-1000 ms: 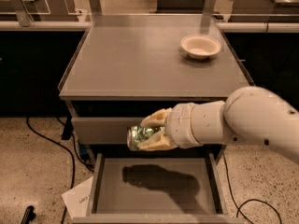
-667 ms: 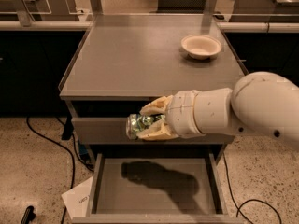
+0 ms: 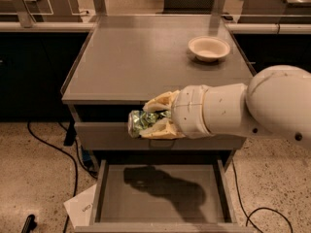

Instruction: Pick green can from middle drawer and place on counter

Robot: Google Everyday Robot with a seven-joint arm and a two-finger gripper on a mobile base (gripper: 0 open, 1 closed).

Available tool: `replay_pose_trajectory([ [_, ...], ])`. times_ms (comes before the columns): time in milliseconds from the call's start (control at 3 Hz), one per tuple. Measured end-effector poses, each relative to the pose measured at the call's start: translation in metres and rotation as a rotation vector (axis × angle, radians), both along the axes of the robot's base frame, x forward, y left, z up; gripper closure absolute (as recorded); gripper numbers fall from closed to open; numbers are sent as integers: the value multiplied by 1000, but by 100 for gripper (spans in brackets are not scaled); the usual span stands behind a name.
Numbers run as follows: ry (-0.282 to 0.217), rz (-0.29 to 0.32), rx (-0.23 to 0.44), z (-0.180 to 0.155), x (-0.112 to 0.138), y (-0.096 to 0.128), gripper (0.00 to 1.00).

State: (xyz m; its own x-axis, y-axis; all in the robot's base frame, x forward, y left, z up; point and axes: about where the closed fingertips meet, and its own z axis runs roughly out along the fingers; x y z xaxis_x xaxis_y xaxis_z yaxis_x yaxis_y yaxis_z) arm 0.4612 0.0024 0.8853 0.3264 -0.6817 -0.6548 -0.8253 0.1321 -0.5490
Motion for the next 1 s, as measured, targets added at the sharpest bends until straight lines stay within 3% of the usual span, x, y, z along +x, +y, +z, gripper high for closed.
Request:
replay_pose_trajectory([
  [333,-118,13,-30,54,6,11,100],
  [667,-205,-19,-36,89,32,15,100],
  [1000,-253,-81,-56,104,70,15,100],
])
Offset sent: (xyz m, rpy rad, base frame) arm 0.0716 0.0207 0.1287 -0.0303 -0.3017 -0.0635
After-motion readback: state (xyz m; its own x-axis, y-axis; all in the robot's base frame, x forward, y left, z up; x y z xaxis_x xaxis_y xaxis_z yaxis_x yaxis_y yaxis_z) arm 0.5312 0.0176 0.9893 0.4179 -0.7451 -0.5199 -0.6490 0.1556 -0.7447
